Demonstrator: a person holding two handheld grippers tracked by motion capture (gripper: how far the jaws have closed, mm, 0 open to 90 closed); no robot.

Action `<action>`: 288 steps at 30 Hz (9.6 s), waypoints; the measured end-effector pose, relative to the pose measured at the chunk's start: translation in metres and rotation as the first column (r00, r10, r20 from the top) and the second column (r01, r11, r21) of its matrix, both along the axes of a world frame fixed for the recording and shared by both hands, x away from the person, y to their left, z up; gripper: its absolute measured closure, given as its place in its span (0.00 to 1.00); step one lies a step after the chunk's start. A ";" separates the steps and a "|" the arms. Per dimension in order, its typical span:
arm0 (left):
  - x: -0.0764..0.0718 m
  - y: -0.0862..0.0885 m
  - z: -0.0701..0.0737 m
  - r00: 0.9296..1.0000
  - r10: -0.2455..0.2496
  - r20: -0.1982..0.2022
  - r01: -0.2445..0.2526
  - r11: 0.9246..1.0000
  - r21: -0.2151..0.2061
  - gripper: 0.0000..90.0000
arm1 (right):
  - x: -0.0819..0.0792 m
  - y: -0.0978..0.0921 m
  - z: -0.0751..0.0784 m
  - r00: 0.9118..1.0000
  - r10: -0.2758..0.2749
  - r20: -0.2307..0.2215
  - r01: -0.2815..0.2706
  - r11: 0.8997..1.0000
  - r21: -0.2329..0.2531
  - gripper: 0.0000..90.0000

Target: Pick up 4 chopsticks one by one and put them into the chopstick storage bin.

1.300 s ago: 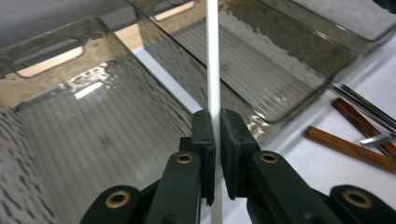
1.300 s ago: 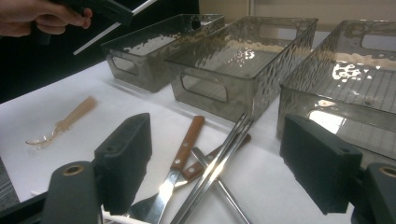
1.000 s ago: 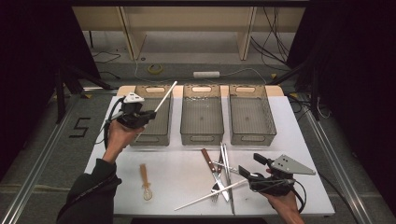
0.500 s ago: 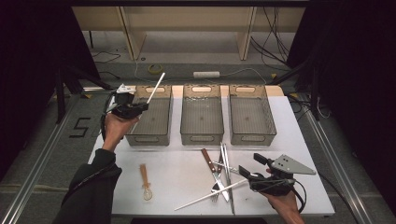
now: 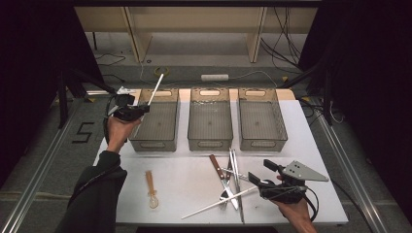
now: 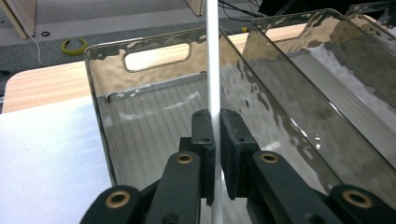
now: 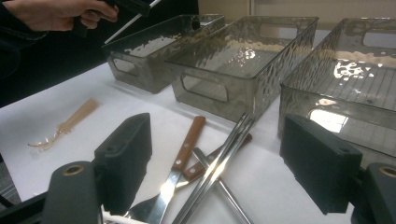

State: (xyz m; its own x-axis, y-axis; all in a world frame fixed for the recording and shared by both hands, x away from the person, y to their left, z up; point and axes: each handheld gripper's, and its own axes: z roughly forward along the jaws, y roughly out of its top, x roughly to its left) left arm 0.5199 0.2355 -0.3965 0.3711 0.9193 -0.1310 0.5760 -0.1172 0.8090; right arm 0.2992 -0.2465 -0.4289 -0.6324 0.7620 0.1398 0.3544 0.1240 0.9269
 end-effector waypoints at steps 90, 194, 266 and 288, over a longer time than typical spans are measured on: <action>-0.197 -0.170 -0.053 0.759 -0.595 -0.264 0.631 0.772 0.073 0.51 | 0.001 0.000 0.001 1.000 -0.010 -0.014 0.009 1.000 -0.020 0.30; -0.182 -0.136 -0.010 0.806 -0.583 -0.100 0.592 0.795 0.135 0.94 | 0.001 0.001 0.000 1.000 0.001 -0.018 -0.002 1.000 -0.030 0.30; -0.028 -0.016 0.002 0.995 -0.095 0.011 0.095 0.995 0.011 0.94 | 0.002 0.001 -0.001 0.999 0.001 -0.034 -0.002 1.000 -0.012 0.30; 0.006 -0.004 -0.013 0.999 0.008 -0.034 -0.007 1.000 0.022 0.94 | 0.002 0.001 -0.001 0.999 0.004 -0.035 -0.005 1.000 -0.010 0.30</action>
State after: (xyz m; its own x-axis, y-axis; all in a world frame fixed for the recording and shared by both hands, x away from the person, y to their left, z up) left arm 0.5256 0.2319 -0.4092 0.3597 0.9248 -0.1238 0.6045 -0.1299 0.7859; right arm 0.3014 -0.2458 -0.4303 -0.6308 0.7605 0.1543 0.3856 0.1346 0.9128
